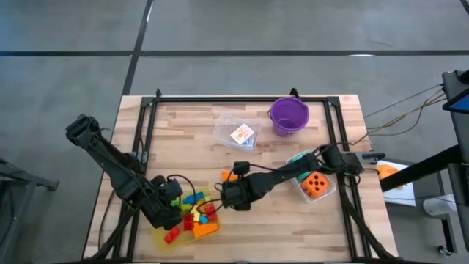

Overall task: Pick & Place Toys
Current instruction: Put the orange game piece into the yellow bin

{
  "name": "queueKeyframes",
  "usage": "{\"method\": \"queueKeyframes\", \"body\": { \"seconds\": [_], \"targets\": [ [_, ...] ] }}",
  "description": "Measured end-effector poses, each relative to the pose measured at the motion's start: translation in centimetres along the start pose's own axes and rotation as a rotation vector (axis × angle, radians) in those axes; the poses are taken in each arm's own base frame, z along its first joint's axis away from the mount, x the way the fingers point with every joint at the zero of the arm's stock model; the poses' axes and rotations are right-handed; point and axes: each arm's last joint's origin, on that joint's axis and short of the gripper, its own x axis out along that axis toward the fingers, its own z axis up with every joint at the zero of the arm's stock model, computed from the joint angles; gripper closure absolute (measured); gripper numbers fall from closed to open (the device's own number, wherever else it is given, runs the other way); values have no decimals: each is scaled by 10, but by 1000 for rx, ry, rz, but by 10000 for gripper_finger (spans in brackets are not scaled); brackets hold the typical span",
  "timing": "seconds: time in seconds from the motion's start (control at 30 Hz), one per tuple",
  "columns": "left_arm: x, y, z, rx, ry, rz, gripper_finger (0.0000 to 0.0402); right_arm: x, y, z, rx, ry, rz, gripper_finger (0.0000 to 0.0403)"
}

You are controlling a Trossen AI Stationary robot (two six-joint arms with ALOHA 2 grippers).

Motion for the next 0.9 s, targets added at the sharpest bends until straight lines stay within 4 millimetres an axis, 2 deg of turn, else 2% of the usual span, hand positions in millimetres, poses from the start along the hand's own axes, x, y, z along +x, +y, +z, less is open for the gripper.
{"method": "queueKeyframes", "body": {
  "seconds": [0.2,0.4,0.63,0.9],
  "targets": [
    [0,1,0,38,0,6,173,21,-20,1,-16,3,58,52],
    [0,1,0,47,0,6,173,31,-37,4,27,14,124,61],
    [0,1,0,65,0,6,173,34,-39,7,20,-22,147,140],
    [0,0,0,54,-1,4,173,43,-39,-1,28,10,149,234]
  ]
}}
